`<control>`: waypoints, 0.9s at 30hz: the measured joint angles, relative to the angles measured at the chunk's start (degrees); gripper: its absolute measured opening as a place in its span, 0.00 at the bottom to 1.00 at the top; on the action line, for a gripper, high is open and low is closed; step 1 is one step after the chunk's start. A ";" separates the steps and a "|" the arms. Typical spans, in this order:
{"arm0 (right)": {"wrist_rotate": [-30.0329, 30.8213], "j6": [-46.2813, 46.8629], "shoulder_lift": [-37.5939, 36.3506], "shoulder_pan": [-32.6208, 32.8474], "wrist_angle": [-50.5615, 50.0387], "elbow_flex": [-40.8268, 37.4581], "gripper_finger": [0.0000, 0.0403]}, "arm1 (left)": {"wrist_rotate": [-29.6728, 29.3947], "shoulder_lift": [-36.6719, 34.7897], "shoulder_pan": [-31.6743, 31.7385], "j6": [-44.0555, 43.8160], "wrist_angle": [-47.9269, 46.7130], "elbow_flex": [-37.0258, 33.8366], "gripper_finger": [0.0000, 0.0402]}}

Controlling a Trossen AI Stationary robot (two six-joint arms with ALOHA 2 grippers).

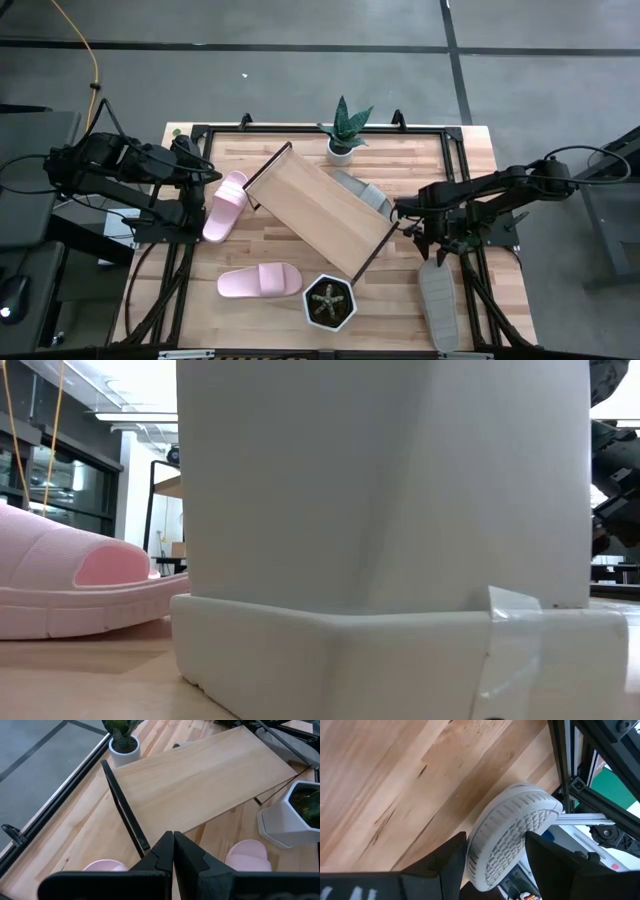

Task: Pick and place slides into the shelf
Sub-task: Put the bottom gray slipper on the shelf

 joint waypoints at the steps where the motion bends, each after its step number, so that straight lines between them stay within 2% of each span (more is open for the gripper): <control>1: -0.18 0.00 0.00 0.31 -0.04 0.00 0.48 | 0.00 0.00 0.00 0.00 0.00 0.01 0.00; 18: -4.32 -1.47 0.00 1.88 -2.53 0.01 0.47 | 0.00 0.00 0.02 0.66 0.09 0.00 0.00; 27: -5.04 -2.59 0.02 1.83 -3.61 0.00 0.30 | 0.00 0.00 0.01 0.96 0.35 0.01 0.00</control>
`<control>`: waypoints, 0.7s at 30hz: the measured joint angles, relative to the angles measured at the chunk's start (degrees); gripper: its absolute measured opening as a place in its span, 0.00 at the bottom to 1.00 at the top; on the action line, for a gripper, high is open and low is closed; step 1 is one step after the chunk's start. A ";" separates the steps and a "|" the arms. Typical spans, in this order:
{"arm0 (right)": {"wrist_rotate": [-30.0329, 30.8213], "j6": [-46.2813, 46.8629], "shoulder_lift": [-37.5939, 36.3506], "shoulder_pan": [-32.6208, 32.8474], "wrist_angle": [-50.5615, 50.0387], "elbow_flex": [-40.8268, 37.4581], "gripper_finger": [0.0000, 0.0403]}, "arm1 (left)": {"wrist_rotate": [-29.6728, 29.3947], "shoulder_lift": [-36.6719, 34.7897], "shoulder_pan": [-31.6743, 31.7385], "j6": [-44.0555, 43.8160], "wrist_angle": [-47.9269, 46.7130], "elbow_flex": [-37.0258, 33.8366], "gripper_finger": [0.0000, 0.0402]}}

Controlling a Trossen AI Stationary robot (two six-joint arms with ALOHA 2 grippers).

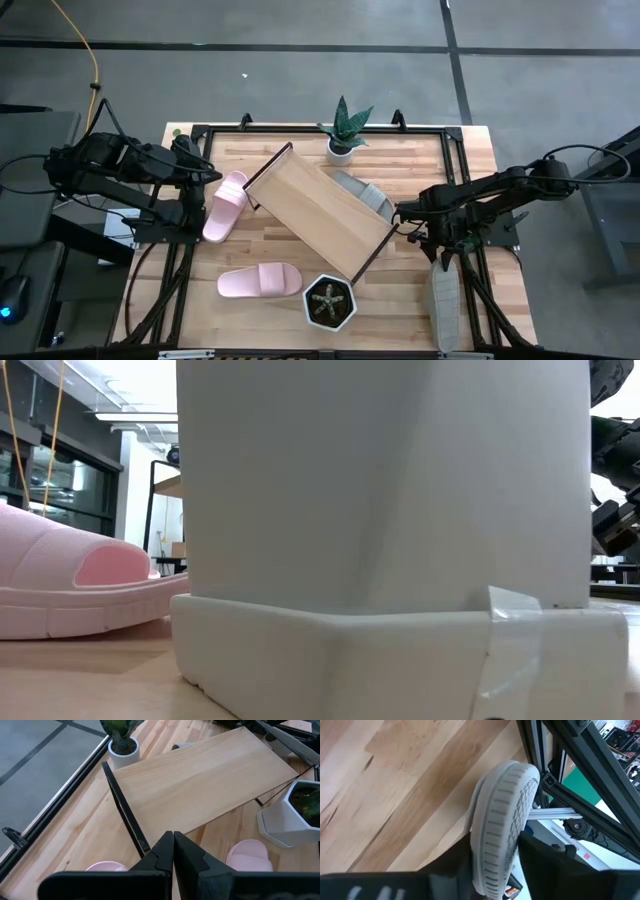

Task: Pick and place slides into the shelf
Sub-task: Put the bottom gray slipper on the shelf

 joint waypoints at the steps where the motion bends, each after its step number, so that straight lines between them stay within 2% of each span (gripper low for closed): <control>1: 0.00 -0.03 0.00 0.00 -0.01 0.01 0.28 | 0.00 0.00 -0.01 0.02 0.00 -0.01 0.00; 8: 0.01 -0.84 0.00 -0.04 -0.07 0.00 0.17 | 0.00 0.02 -0.02 0.09 0.00 -0.02 0.00; 21: -0.04 -2.49 -0.39 -0.11 -0.60 0.02 0.10 | 0.00 0.00 0.00 0.33 0.03 0.01 0.00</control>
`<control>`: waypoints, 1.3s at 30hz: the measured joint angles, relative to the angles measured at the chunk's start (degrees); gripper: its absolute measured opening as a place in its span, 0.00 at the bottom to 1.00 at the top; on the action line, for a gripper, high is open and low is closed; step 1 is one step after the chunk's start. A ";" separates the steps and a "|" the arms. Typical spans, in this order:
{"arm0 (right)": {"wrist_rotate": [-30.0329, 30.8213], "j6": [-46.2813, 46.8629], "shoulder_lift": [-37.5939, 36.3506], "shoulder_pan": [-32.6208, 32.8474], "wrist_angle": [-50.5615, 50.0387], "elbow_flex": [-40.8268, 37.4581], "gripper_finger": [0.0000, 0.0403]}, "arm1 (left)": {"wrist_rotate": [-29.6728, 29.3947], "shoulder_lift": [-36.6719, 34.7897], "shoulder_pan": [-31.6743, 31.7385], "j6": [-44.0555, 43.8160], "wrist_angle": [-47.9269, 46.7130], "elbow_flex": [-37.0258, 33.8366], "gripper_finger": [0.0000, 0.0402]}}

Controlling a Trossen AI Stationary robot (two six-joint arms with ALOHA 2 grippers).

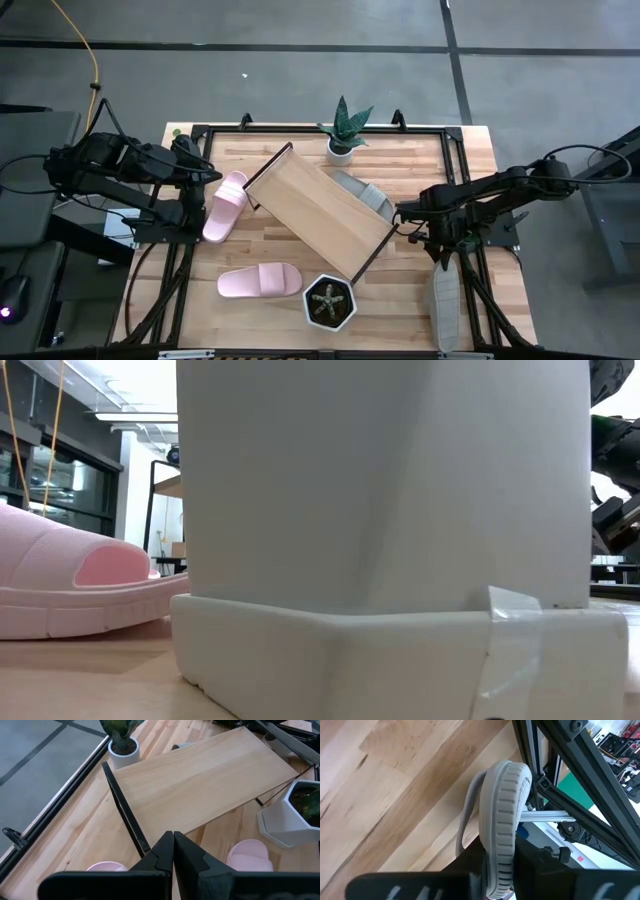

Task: Pick and place slides into the shelf
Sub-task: Put the bottom gray slipper on the shelf

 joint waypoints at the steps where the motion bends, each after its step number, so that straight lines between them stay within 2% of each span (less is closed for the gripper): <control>1: -0.04 -0.10 -0.31 0.00 -0.27 -0.01 0.10 | -0.02 0.02 -0.02 0.20 0.06 -0.01 0.00; 20: 5.26 5.59 -10.81 -1.53 -2.41 0.00 0.10 | -1.07 0.09 -0.02 1.51 1.04 -0.01 0.00; 39: 8.95 3.49 -19.94 -1.53 -2.84 0.00 0.10 | -1.66 0.04 -0.01 1.51 1.03 -0.01 0.00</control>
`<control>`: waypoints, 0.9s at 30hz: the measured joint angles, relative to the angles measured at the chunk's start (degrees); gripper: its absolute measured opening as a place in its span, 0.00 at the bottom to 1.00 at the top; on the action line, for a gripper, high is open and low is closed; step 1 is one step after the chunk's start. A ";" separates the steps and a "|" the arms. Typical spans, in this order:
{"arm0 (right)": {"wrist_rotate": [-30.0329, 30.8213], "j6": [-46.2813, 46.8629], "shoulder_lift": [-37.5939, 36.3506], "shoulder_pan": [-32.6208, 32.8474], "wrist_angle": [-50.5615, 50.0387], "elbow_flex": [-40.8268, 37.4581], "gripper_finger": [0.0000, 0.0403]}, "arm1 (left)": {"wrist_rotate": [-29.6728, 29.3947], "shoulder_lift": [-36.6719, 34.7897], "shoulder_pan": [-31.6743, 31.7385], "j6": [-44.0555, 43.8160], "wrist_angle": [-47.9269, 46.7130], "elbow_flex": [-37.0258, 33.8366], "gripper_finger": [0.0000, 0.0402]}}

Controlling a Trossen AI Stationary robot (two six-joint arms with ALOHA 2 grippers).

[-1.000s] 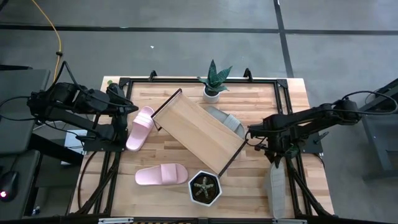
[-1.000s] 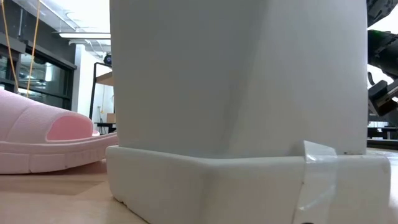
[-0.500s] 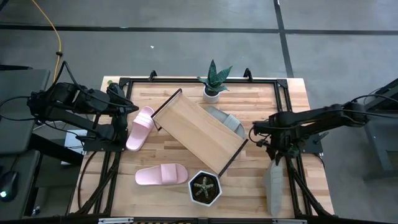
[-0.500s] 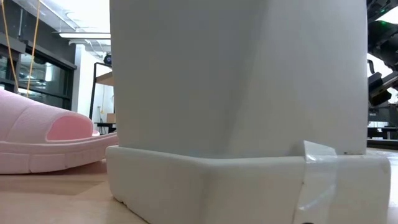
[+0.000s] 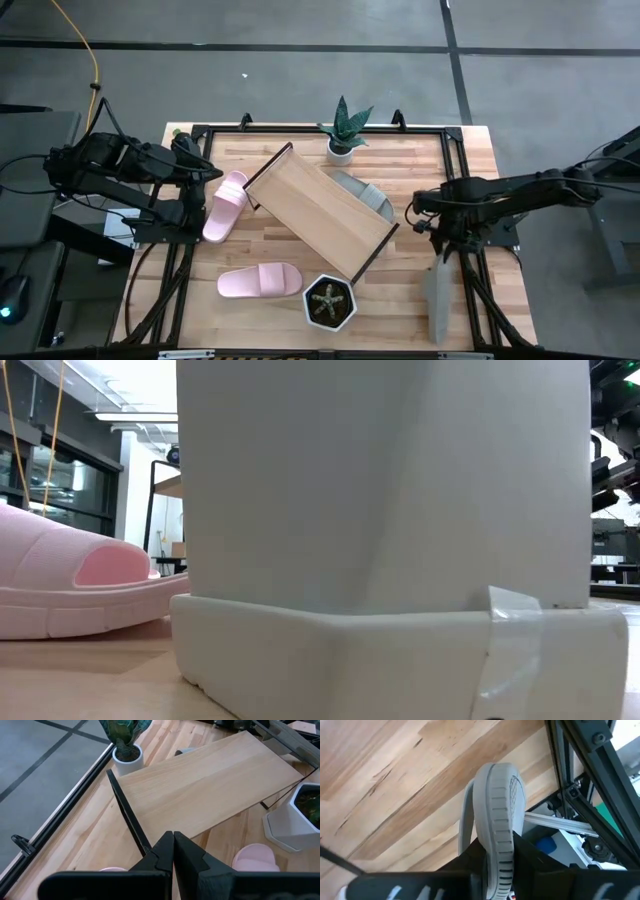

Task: Pick and place slides into the shelf
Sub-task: Put the bottom gray slipper on the shelf

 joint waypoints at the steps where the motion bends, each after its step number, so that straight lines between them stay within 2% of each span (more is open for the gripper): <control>1: 0.49 -0.43 -0.39 0.00 0.17 0.00 0.10 | 0.00 0.01 0.00 0.00 -0.01 0.00 0.00; 12: 1.21 -5.70 -4.83 -0.01 0.95 0.00 0.10 | 0.05 0.01 0.00 -0.04 -0.04 0.00 0.00; 27: 1.15 -24.67 -7.30 0.04 2.81 0.00 0.10 | 0.17 0.00 0.00 -0.09 -0.06 0.00 0.00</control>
